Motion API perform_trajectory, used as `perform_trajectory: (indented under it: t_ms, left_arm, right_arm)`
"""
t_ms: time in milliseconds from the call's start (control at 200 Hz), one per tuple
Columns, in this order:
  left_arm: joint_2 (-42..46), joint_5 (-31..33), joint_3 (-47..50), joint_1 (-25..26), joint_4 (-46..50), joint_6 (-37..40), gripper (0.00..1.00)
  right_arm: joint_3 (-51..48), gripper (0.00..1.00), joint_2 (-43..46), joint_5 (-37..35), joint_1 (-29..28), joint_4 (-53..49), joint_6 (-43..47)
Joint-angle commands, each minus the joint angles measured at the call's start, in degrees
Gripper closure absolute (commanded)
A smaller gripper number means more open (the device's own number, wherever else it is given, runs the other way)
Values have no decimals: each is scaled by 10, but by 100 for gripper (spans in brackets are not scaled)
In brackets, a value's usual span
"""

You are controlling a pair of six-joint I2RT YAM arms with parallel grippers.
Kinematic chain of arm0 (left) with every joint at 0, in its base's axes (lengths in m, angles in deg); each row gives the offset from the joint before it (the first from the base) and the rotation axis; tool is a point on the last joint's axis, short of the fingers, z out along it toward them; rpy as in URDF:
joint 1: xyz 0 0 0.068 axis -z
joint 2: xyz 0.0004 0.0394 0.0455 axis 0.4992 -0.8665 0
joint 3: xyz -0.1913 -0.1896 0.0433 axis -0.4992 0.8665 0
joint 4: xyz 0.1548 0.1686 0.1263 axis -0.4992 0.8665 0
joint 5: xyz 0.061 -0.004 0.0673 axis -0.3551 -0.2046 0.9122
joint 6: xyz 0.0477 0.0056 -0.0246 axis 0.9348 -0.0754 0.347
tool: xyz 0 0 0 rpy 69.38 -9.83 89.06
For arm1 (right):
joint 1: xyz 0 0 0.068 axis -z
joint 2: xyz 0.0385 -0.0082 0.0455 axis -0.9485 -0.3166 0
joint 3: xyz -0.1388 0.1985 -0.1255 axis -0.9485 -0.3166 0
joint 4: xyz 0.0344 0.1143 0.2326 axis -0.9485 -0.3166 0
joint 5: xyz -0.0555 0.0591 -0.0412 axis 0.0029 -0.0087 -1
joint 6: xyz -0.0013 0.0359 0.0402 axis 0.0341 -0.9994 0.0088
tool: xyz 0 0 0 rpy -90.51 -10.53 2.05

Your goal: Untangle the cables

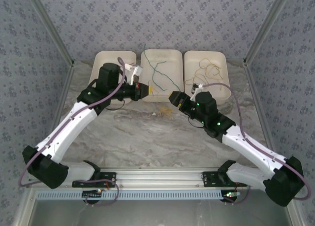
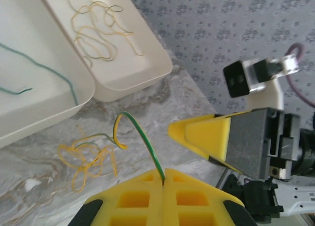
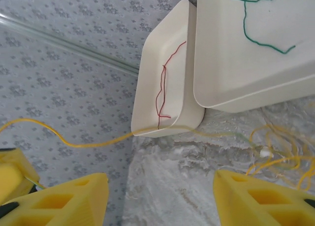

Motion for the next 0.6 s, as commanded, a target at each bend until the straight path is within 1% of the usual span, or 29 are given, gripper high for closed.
perform_trajectory:
  t_ms: [0,100,230,285,395,595]
  left_arm:
    - [-20,-38,-54,18,-12,16,100]
    - [-45,-42,-84,33,-10,18,100]
    - [-70,-44,-105,48,-10,19,100]
    - [-77,-40,-109,56,-13,17,100]
    - [-86,-36,-115,64,-13,18,100]
    - [-95,-33,-121,73,-6,21,100]
  right_arm:
    - [-64,38,40,-14,16,-3,-100]
    - [-89,38,56,0,35,-7,-115]
    - [-106,38,60,-5,39,-32,-85]
    - [-130,38,56,0,40,-14,-85]
    - [-174,38,32,19,37,55,-97]
    - [-186,38,-45,32,41,99,-81]
